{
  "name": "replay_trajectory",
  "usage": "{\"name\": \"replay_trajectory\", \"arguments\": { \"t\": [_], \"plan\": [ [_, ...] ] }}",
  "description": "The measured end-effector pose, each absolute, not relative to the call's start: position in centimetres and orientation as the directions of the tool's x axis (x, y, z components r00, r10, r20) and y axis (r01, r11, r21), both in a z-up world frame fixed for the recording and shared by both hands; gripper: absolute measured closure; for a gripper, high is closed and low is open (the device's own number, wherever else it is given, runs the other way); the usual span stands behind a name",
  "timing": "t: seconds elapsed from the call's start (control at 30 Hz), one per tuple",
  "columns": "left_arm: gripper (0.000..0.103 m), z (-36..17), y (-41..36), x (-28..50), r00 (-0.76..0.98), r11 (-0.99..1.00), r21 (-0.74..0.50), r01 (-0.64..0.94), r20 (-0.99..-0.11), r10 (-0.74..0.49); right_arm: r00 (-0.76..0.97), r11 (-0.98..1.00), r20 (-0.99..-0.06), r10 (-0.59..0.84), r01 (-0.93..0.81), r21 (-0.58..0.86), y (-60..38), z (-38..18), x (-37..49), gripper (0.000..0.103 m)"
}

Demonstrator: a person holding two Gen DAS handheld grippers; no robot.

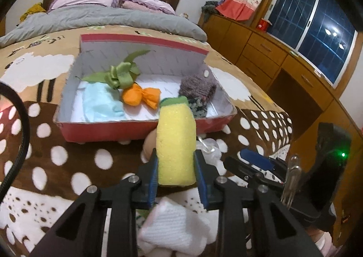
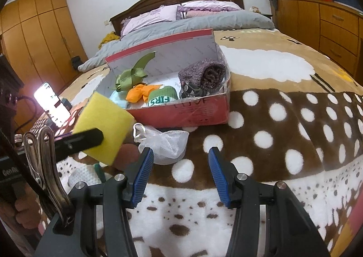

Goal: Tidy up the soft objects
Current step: 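Grasp the yellow sponge with the left gripper while the right grasps the white mesh bag, then carry the yellow sponge and mesh bag into the box and release both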

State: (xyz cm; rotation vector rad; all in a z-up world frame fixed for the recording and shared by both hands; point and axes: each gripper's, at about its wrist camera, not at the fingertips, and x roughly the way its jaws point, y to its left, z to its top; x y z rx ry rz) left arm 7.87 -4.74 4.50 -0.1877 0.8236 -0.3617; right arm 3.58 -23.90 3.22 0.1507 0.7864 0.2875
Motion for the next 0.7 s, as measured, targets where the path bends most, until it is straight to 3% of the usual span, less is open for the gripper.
{"name": "replay_trajectory", "arguments": {
  "t": [0.6,0.7],
  "plan": [
    [0.073,4.1,-0.9,8.0,0.661,0.934,-0.326,0.142,-0.671,-0.335,0.630,0.946,-0.708,0.320,-0.256,0.200,-20.8,1.6,6.6,0.051],
    [0.073,4.1,-0.7,8.0,0.663,0.934,-0.330,0.139,-0.669,-0.335,0.605,0.935,-0.714,0.351,-0.258,0.241,-20.9,0.9,7.0,0.068]
  ]
}}
